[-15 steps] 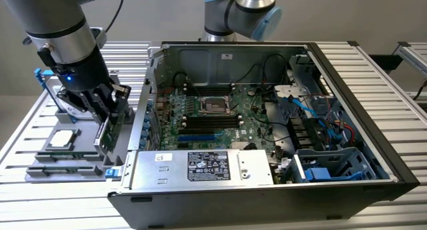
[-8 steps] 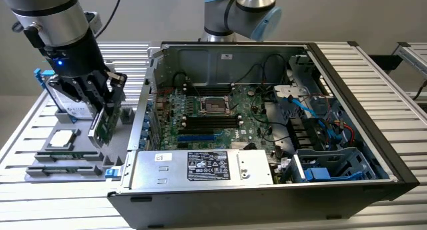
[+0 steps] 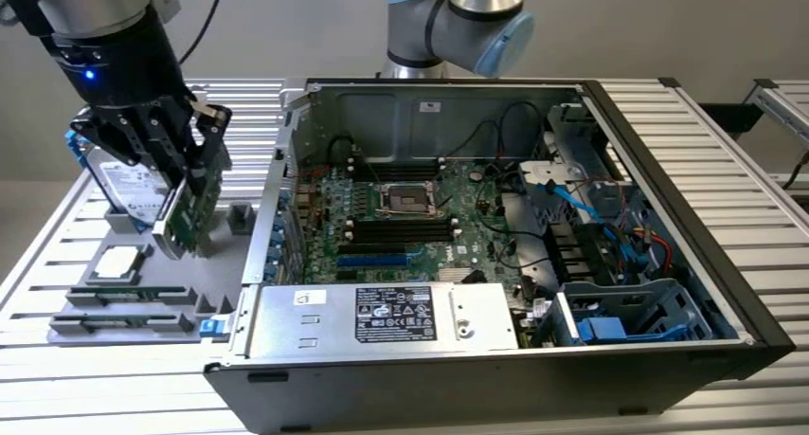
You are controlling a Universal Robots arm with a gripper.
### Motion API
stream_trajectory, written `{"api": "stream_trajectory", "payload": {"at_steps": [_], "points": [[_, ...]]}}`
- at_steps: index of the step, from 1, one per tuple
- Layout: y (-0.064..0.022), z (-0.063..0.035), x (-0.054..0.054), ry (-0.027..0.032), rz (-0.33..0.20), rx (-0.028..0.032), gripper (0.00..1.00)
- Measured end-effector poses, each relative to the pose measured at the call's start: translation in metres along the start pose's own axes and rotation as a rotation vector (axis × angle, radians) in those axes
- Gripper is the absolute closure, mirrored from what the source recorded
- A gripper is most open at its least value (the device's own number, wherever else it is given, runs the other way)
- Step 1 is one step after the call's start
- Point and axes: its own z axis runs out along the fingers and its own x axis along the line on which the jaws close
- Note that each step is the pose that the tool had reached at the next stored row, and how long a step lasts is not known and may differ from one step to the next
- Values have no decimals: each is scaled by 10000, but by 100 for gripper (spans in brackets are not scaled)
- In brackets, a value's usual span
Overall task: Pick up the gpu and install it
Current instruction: 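Pick up the gpu and move the gpu toward the slot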
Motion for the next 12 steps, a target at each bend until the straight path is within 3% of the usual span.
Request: {"api": "stream_trajectory", "payload": {"at_steps": [7, 12], "points": [[20, -314, -46, 1, -15, -1, 73], [40, -540, -181, 7, -72, -33, 73]]}}
